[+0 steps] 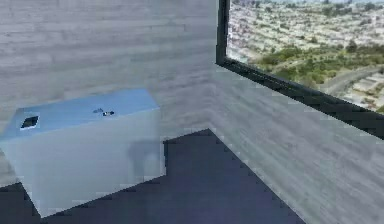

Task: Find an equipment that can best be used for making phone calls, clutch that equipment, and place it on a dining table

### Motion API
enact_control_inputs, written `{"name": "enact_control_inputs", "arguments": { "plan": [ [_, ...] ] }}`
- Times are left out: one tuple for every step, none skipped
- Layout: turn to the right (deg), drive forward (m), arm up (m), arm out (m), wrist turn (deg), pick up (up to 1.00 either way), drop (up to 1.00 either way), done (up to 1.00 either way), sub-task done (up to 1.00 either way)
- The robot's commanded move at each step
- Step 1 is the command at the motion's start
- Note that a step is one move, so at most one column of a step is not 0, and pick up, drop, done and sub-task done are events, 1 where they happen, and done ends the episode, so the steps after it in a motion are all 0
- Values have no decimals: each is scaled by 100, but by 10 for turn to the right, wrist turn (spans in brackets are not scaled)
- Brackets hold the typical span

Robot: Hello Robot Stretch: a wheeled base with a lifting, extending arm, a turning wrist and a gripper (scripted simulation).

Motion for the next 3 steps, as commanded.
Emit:
{"name": "enact_control_inputs", "arguments": {
  "plan": [
    [0, 85, 0, 0, 0, 0, 0, 0, 0],
    [-450, 0, 0, 0, 0, 0, 0, 0, 0],
    [-450, 0, 0, 0, 0, 0, 0, 0, 0]
  ]
}}
